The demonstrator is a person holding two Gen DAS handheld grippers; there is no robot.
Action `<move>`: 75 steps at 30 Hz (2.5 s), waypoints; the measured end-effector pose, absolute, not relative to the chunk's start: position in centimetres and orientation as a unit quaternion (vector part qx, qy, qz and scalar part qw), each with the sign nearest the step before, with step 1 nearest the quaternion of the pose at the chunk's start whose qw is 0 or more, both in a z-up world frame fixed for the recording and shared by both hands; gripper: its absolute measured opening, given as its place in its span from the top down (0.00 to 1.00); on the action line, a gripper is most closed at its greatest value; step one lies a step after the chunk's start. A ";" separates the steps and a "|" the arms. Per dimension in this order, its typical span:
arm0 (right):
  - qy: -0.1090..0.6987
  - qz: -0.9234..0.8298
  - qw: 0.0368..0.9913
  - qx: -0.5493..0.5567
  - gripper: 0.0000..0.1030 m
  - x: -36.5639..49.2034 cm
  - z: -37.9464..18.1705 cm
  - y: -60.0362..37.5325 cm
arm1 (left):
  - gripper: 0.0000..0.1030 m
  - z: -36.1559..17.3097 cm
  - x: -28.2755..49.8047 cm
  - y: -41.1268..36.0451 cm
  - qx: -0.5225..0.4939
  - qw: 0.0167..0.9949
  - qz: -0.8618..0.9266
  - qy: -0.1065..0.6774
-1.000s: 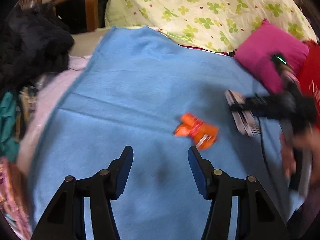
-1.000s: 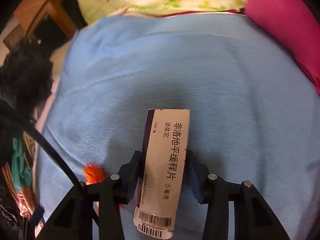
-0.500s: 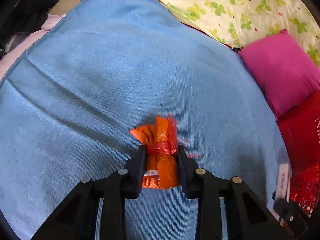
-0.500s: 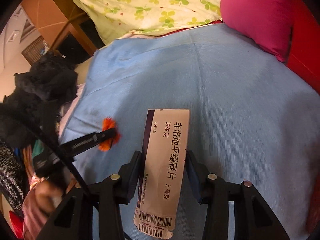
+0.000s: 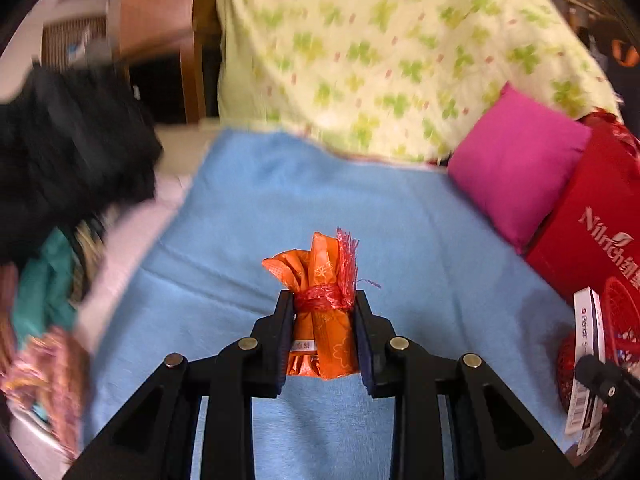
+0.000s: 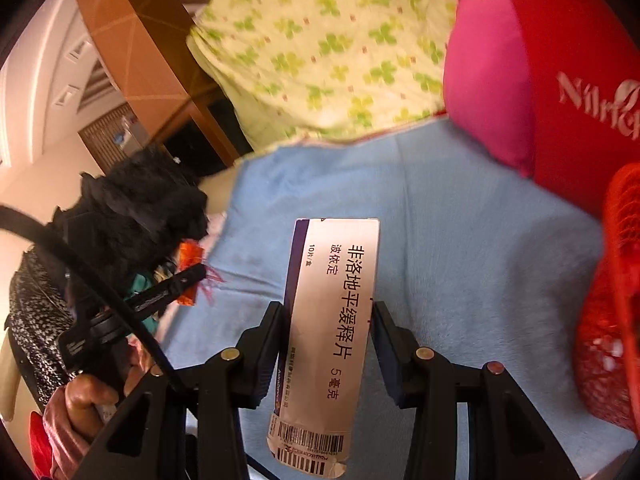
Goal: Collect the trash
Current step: 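Lift and hold the medicine box in the right tool while the left tool holds the wrapper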
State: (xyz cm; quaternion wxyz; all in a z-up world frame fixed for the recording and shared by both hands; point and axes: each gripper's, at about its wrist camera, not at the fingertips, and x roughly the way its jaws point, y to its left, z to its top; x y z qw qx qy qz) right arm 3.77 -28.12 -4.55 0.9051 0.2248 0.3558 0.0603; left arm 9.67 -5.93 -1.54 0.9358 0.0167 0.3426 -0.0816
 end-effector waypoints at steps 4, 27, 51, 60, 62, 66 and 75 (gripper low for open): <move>0.323 0.057 0.917 0.226 0.54 0.5 -1.6 -28.4 | 0.71 2.5 6.4 -6.3 0.046 0.954 -0.076 0.285; 0.163 0.049 0.959 0.228 0.54 -11.5 9.3 -30.6 | 0.70 11.5 -3.6 -8.1 0.093 0.978 -0.083 0.165; 0.109 0.048 0.966 0.228 0.54 -15.1 11.3 -31.6 | 0.68 13.2 -7.2 -8.8 0.108 0.979 -0.098 0.141; 0.109 0.043 0.965 0.236 0.54 -16.0 10.9 -32.0 | 0.68 13.0 -7.4 -9.4 0.118 0.977 -0.106 0.143; 0.109 0.042 0.965 0.237 0.54 -16.1 11.0 -32.1 | 0.68 13.0 -7.4 -9.6 0.119 0.976 -0.108 0.144; 0.109 0.041 0.964 0.238 0.54 -16.3 10.9 -32.1 | 0.68 13.0 -7.5 -9.9 0.123 0.976 -0.110 0.145; 0.108 0.038 0.965 0.238 0.54 -16.5 11.0 -32.0 | 0.68 12.9 -7.6 -10.3 0.130 0.974 -0.116 0.145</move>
